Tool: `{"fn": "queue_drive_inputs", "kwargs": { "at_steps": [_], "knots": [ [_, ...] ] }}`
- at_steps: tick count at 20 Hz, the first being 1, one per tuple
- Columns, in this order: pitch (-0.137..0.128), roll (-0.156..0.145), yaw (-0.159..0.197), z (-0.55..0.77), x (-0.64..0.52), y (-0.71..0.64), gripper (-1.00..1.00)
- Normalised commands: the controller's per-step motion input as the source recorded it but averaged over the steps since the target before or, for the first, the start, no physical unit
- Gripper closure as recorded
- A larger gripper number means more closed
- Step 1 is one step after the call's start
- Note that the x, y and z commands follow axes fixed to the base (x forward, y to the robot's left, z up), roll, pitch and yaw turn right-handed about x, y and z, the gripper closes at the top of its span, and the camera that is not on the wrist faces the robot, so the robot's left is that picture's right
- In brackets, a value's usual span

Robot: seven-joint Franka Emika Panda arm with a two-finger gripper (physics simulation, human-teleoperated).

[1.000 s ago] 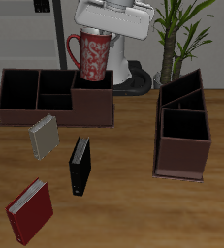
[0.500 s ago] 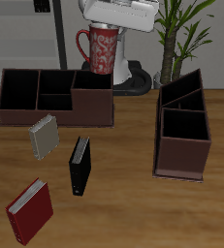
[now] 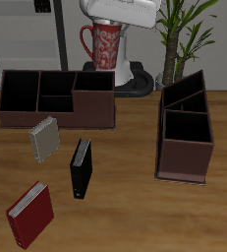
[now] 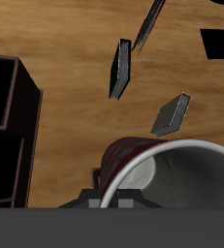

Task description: Place the red mug into the back desk caddy's right compartment

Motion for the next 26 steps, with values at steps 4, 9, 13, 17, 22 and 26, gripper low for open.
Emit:
{"fn": "queue_drive_inputs", "kwargs": {
  "at_steps": [4,9,13,17,22,26],
  "knots": [
    [-0.019,0.049,0.034,0.08,-0.47,0.16,1.00],
    [-0.037,0.050,0.028,0.09,-0.46,0.16,1.00],
    [-0.016,0.029,0.032,0.00,-0.42,0.15,1.00],
    [0.015,-0.054,0.000,-0.06,-0.22,0.01,1.00],
    [0.018,-0.027,-0.007,-0.11,-0.16,-0.09,1.00],
    [0.007,-0.013,0.011,-0.09,-0.16,-0.19,1.00]
  ]
}}
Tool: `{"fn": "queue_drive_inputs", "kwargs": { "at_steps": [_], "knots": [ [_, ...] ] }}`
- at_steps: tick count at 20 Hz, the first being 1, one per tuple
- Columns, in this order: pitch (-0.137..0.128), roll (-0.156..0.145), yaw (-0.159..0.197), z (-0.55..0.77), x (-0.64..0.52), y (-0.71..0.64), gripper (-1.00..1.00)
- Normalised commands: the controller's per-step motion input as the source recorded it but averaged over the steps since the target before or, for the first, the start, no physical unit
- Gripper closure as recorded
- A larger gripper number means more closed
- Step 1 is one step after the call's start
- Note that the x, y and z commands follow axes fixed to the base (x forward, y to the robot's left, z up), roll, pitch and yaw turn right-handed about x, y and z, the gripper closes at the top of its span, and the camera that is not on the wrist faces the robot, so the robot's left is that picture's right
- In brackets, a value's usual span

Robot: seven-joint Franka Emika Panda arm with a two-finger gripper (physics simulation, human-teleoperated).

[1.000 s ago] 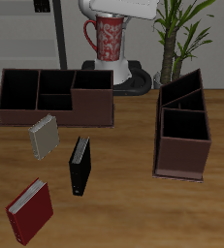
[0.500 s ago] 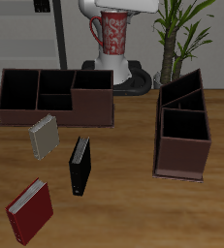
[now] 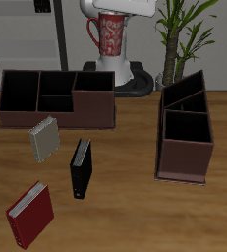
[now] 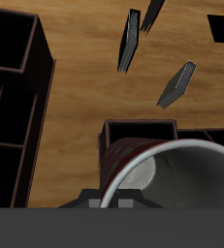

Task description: Place the red mug into the back desk caddy's right compartment

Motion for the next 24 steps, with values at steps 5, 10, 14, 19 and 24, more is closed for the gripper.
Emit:
{"fn": "queue_drive_inputs", "kwargs": {
  "at_steps": [5,10,14,19,24],
  "knots": [
    [-0.011,-0.055,-0.001,0.07,-0.19,-0.22,1.00],
    [-0.052,-0.026,0.059,0.12,-0.16,-0.21,1.00],
    [-0.007,-0.053,-0.001,0.09,0.18,-0.34,1.00],
    [0.035,-0.032,-0.033,-0.06,0.26,-0.18,1.00],
    [0.039,0.015,-0.028,-0.23,0.14,0.08,1.00]
  ]
}}
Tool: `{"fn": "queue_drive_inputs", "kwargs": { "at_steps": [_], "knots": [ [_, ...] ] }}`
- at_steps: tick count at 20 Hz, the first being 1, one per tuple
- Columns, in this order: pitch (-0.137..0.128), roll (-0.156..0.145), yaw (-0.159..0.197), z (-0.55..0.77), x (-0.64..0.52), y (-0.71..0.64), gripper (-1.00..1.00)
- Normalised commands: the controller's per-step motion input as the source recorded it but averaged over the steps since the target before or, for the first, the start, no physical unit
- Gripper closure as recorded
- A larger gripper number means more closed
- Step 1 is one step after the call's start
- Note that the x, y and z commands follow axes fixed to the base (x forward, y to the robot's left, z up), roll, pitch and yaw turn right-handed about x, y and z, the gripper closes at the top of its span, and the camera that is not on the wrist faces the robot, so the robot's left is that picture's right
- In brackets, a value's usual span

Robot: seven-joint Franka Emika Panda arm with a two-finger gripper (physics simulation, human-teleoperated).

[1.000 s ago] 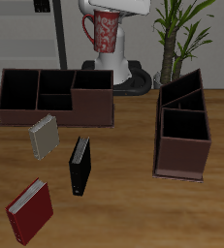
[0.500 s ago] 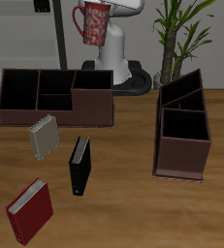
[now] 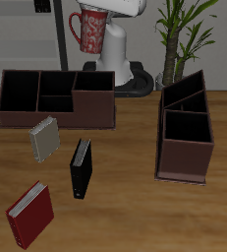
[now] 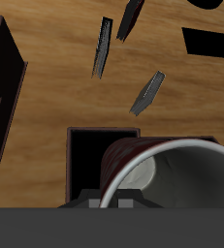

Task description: Place the red mug into the back desk caddy's right compartment

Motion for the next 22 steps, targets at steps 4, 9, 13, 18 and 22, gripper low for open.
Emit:
{"fn": "queue_drive_inputs", "kwargs": {
  "at_steps": [4,9,13,18,22],
  "knots": [
    [0.041,0.044,-0.024,-0.24,0.09,0.14,1.00],
    [0.012,0.025,-0.001,-0.17,0.10,0.13,1.00],
    [0.012,0.015,-0.013,-0.16,0.12,0.07,1.00],
    [0.031,0.016,-0.031,-0.32,0.13,0.04,1.00],
    [0.018,0.007,-0.040,-0.23,0.07,0.00,1.00]
  ]
}}
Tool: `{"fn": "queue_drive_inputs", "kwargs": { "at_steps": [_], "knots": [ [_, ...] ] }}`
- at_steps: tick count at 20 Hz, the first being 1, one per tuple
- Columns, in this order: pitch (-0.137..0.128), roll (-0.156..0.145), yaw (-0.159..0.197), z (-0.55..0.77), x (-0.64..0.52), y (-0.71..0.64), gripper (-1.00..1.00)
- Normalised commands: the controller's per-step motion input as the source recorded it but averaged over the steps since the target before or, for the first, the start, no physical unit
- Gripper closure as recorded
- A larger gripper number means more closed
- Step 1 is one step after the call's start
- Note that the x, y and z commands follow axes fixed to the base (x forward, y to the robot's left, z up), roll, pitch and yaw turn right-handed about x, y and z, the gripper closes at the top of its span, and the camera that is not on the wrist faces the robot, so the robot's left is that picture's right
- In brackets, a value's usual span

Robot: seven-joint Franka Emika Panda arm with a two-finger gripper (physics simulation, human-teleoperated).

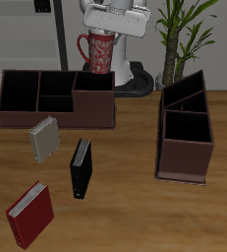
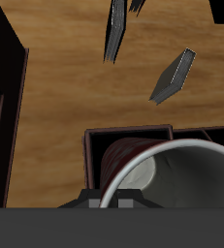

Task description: Place the red mug into the back desk caddy's right compartment

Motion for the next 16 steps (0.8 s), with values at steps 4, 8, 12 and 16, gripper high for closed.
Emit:
{"fn": "queue_drive_inputs", "kwargs": {
  "at_steps": [4,8,12,16],
  "knots": [
    [0.004,0.015,-0.026,-0.13,0.00,0.03,1.00],
    [0.002,0.001,-0.038,-0.18,0.02,0.01,1.00],
    [0.007,-0.004,-0.031,-0.19,0.07,-0.04,1.00],
    [-0.002,-0.008,-0.036,-0.17,0.07,-0.04,1.00]
  ]
}}
